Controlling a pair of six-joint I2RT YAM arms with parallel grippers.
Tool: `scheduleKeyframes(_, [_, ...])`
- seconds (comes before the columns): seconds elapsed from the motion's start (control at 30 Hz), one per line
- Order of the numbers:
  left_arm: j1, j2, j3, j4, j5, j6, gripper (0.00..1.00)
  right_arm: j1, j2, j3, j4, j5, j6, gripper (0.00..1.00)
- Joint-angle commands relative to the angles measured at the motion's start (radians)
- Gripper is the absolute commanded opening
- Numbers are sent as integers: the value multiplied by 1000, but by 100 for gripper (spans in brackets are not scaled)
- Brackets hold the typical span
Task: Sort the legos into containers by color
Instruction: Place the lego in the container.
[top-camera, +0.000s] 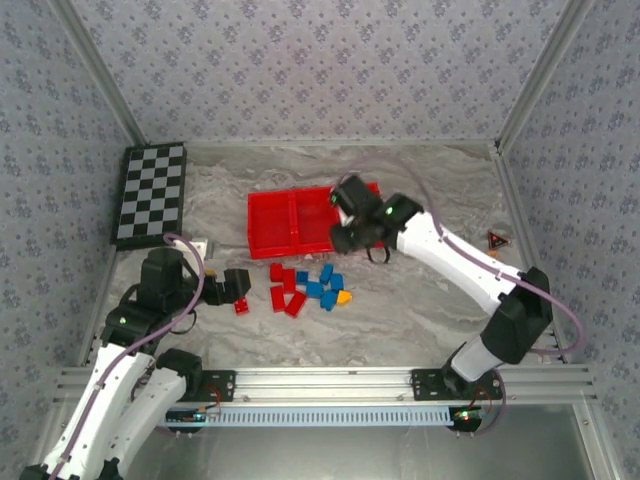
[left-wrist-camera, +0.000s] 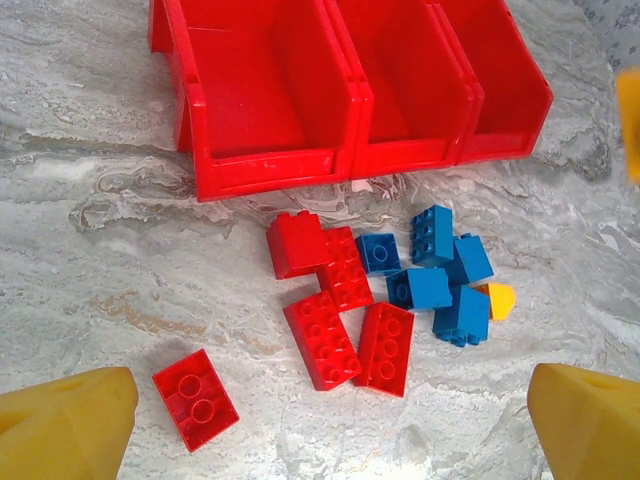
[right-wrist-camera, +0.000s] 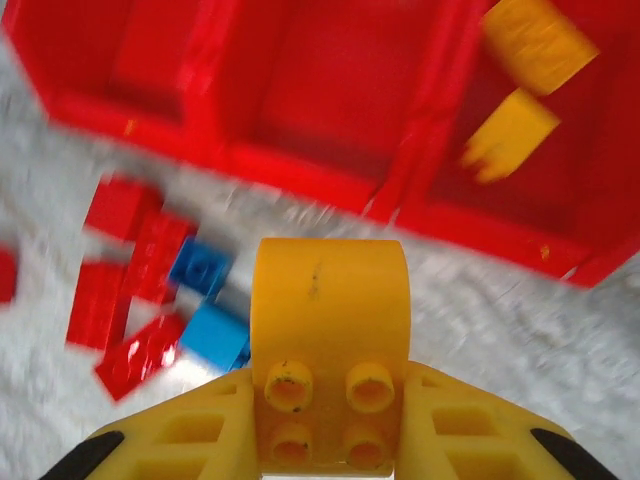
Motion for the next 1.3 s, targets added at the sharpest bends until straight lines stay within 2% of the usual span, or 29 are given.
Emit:
scheduleKeyframes(0.0, [-8,7,-4,24,4,12,100,-110,142,133,-65,-57,-69,31])
scheduleKeyframes(0.23, [-9,7,-4,25,6,12,100,-230,451,480,-209,-65,-184,31])
scheduleKeyframes(0.4, [-9,8,-4,24,10,12,100,-263,584,591,-256,-41,-214,32])
scheduleKeyframes(0.53, [-9,8,-4,24,11,12,100,-259,611,623,-283,26,-194,38])
scheduleKeyframes(0.7, [-9,14,-4,25,21,12,100,-247,607,607,-296,63,-190,50])
scheduleKeyframes(1.0, [-9,12,-2,24,20,12,100,-233,503,562,-324,79,-120,87])
scheduleKeyframes(1.13, [-9,11,-2,24,20,11,100,-213,355,407,-295,52,-14,99])
scheduleKeyframes(1.27, [-10,8,-3,24,21,10,100,-207,153,151,-196,15,150,100])
